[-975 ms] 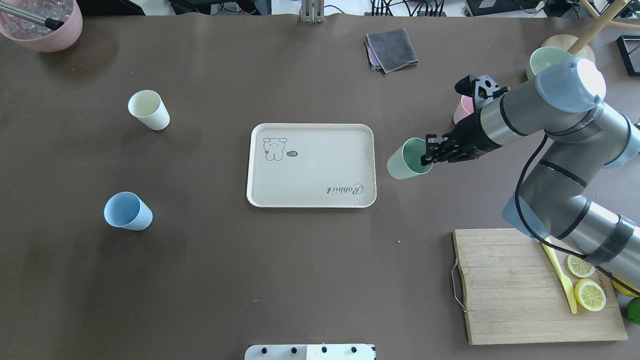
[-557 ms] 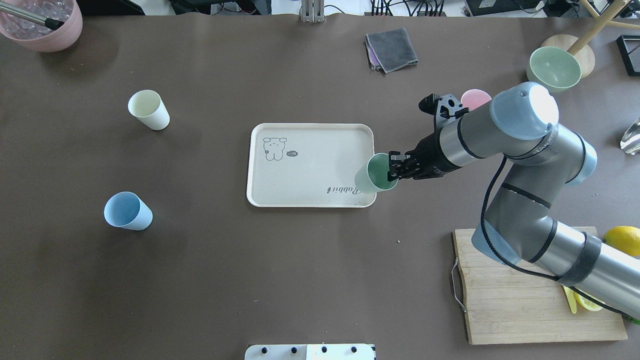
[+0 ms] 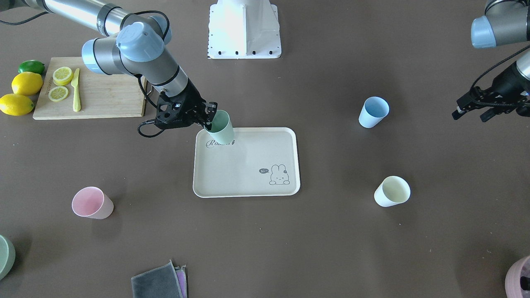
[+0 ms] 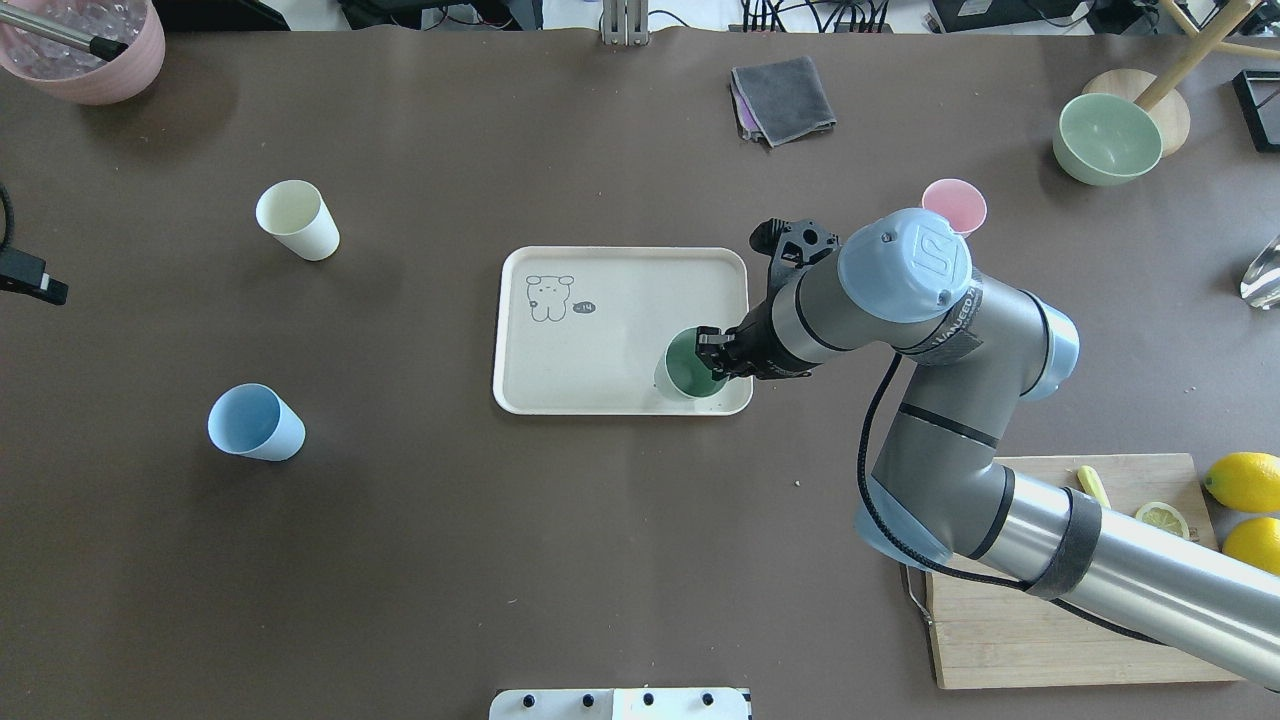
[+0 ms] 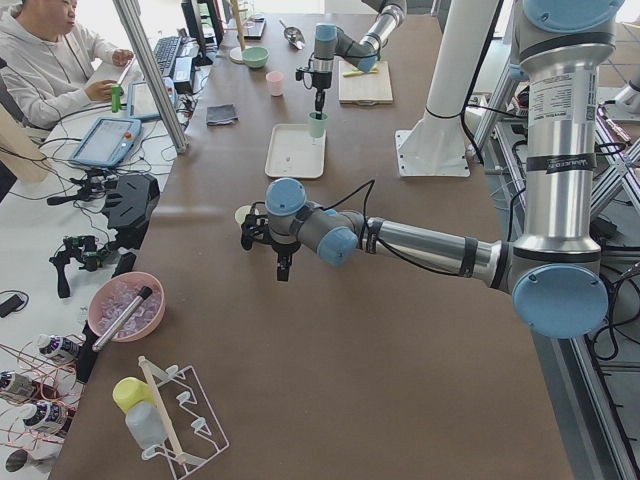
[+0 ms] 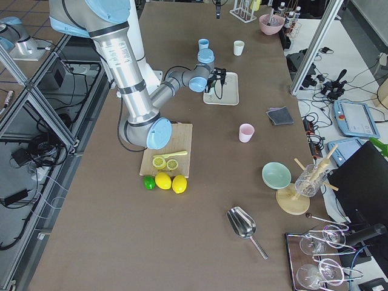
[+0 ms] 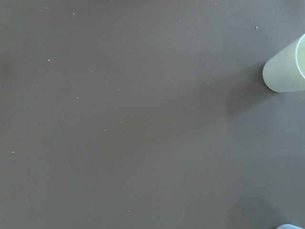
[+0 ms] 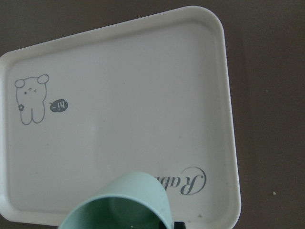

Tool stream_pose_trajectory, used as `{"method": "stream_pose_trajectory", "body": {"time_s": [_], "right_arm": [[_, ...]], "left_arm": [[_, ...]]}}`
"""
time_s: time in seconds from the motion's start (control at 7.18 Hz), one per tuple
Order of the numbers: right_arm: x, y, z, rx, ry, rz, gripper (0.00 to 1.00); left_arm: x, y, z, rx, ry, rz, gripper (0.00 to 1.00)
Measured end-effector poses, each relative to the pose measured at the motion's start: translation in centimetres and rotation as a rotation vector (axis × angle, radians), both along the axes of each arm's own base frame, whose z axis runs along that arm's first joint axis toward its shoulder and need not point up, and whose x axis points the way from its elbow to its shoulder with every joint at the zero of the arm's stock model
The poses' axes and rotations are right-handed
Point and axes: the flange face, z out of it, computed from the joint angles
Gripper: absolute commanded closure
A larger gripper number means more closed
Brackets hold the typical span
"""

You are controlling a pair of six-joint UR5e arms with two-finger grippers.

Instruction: Place all cups on tray

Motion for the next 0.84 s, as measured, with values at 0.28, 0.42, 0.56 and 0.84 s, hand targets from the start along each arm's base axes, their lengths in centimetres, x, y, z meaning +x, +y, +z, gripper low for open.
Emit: {"method": "stream_pose_trajectory", "body": {"time_s": [0.28, 0.42, 0.56, 0.84], "right_arm": [[-0.3, -0.3, -0.1, 0.002, 0.006, 0.013, 0.00], [0.0, -0.7, -0.4, 0.008, 0.003, 0.020, 0.00], [1.1, -1.5, -0.6, 0.007, -0.005, 0.024, 0.00], [4.3, -4.0, -0.1, -0.008, -0.017, 0.018, 0.00]], "left_arm": [[3.9, 2.1, -1.0, -0.013, 0.031, 0.009, 0.02], [6.2, 3.2, -1.4, -0.018, 0.038, 0.013, 0.02], [8.5, 4.2, -1.8, -0.018, 0.040, 0.018, 0.03], [12.5, 6.3, -2.1, -0.005, 0.022, 0.043, 0.07]]}}
